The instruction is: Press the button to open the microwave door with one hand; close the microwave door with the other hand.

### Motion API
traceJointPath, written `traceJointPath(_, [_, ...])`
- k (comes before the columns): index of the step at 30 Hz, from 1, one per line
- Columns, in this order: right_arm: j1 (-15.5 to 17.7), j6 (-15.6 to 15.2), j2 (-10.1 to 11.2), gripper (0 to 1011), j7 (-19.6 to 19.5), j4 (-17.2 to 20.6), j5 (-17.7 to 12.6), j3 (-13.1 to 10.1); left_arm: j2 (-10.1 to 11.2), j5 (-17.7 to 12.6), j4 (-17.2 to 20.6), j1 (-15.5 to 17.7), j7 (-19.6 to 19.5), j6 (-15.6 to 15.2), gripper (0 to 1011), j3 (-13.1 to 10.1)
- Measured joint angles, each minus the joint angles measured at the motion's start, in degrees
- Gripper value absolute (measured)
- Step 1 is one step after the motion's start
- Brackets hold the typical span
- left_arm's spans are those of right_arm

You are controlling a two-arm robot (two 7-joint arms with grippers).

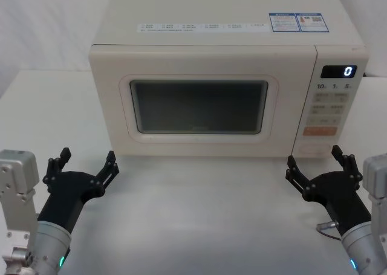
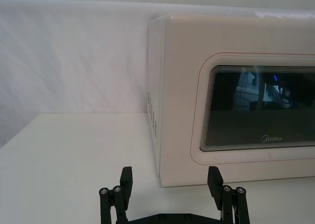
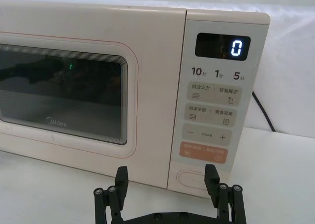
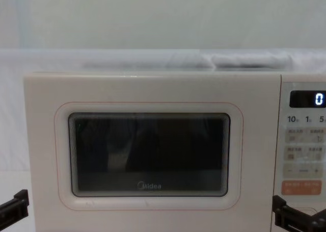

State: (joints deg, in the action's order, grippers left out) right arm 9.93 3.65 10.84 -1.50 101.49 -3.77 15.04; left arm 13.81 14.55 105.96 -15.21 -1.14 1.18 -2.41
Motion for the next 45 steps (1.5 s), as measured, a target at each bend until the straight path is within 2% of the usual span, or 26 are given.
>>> traceJointPath(20, [0.0,0.0,0.0,1002,0.0,0.0,0.0,0.0,0.0,0.0,0.0,0.0,0.0,0.0,1001,0.0])
traceJointPath(23, [0.0,0.0,0.0,978,0.0,0.0,0.0,0.0,0.0,0.0,0.0,0.0,0.0,0.0,1001,0.0])
traceJointPath(34, [0.0,0.0,0.0,685,0.0,0.0,0.0,0.0,0.0,0.0,0.0,0.0,0.0,0.0,1001,0.0])
traceJointPath(35, [0.0,0.0,0.0,623,0.0,0.0,0.0,0.0,0.0,0.0,0.0,0.0,0.0,0.0,1001,0.0])
traceJointPath(37, [0.0,0.0,0.0,594,0.0,0.0,0.0,0.0,0.0,0.0,0.0,0.0,0.0,0.0,1001,0.0])
traceJointPath(38, [0.0,0.0,0.0,521,0.0,0.0,0.0,0.0,0.0,0.0,0.0,0.0,0.0,0.0,1001,0.0])
traceJointPath(40, [0.0,0.0,0.0,459,0.0,0.0,0.0,0.0,0.0,0.0,0.0,0.0,0.0,0.0,1001,0.0])
traceJointPath(41, [0.0,0.0,0.0,459,0.0,0.0,0.0,0.0,0.0,0.0,0.0,0.0,0.0,0.0,1001,0.0])
traceJointPath(42, [0.0,0.0,0.0,395,0.0,0.0,0.0,0.0,0.0,0.0,0.0,0.0,0.0,0.0,1001,0.0])
traceJointPath(44, [0.0,0.0,0.0,378,0.0,0.0,0.0,0.0,0.0,0.0,0.0,0.0,0.0,0.0,1001,0.0])
traceJointPath(45, [0.0,0.0,0.0,315,0.0,0.0,0.0,0.0,0.0,0.0,0.0,0.0,0.0,0.0,1001,0.0])
